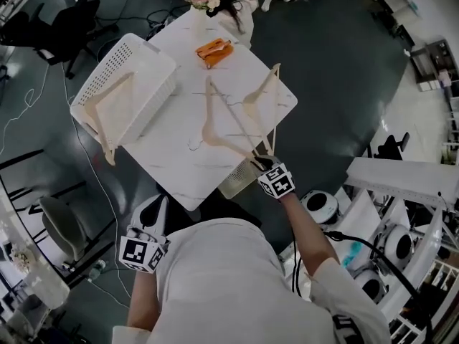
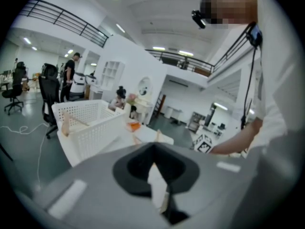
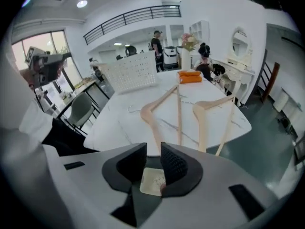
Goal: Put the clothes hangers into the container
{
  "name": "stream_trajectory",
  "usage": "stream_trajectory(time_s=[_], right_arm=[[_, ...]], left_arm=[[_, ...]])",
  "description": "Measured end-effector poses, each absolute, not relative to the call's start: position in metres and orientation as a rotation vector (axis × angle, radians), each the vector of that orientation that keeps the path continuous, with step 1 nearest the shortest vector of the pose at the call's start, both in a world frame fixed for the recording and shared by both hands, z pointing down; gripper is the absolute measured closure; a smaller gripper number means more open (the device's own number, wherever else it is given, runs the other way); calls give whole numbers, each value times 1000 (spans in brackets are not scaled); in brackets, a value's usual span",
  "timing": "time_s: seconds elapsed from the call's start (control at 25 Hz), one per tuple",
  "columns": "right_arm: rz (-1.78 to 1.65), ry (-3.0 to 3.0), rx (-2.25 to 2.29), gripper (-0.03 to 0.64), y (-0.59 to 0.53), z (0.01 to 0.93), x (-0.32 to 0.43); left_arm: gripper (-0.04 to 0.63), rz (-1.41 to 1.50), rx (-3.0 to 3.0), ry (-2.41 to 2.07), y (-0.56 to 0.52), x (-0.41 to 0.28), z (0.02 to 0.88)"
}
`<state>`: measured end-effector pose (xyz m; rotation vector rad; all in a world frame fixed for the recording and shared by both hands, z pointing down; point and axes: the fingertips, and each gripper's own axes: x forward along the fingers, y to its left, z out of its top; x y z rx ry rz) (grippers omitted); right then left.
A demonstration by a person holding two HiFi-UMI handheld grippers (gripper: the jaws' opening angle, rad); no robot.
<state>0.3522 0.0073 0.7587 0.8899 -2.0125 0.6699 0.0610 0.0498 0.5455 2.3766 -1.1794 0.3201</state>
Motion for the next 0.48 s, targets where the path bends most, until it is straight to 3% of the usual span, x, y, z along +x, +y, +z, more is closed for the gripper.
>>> stream_trajectory(time_s=[0.04, 0.48], right_arm=[[647, -1990, 860, 530, 7, 769, 354], [213, -1679, 637, 468, 9, 852, 370]], left_arm=[[594, 326, 2370, -1176, 50, 62, 548], [594, 375, 2335, -1173, 34, 45, 555]])
